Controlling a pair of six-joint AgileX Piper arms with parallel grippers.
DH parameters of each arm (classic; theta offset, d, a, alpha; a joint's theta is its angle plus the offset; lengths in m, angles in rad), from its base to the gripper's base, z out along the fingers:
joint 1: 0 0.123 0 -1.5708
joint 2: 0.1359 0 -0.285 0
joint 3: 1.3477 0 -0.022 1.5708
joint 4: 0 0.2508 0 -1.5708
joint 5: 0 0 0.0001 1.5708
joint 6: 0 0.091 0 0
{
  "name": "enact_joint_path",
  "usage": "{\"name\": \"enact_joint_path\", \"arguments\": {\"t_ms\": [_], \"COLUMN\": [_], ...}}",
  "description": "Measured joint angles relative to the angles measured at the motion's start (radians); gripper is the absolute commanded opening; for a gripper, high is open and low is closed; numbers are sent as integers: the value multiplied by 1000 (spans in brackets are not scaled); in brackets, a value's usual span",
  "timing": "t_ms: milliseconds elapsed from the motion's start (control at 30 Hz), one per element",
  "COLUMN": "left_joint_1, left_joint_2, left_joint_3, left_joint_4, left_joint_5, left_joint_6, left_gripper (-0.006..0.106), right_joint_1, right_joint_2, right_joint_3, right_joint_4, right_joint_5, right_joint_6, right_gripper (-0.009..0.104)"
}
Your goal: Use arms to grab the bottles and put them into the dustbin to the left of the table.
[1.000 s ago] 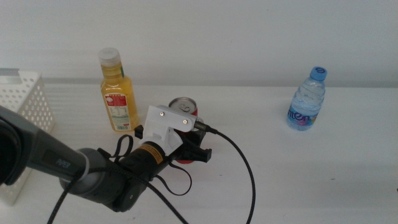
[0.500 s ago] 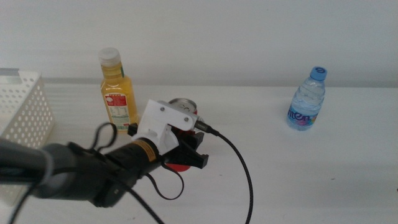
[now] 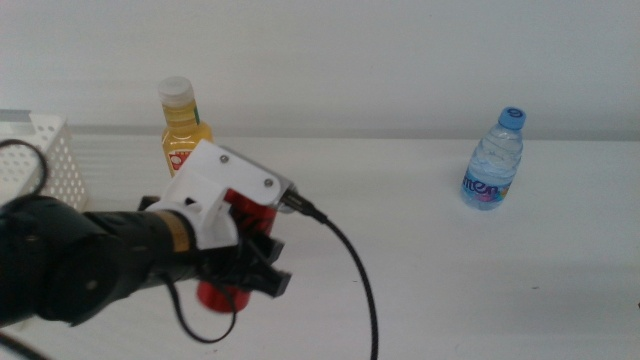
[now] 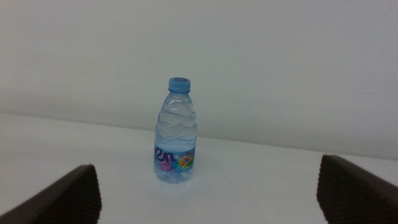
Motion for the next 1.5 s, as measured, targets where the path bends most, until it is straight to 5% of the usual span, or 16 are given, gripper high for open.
{"name": "enact_joint_path", "arguments": {"t_ms": [467,1033,1500], "left_joint_1": [95,117,557], "left_joint_2": [-59,-61,-61], "left_joint_3": [-100,-135,-395], "left_joint_4": [-10,-31,-74], "left_joint_5": [581,800,1056], "left_joint_6": [-66,-121,211], "left_gripper": [-2,-2,-2], "right_joint_1": [0,0,0], "right_joint_2": [0,0,0], "right_joint_3": [0,0,0], "right_joint_4": [0,0,0], "right_joint_5": [0,0,0], "right_joint_6": [0,0,0], "right_gripper": [93,93,93]}}
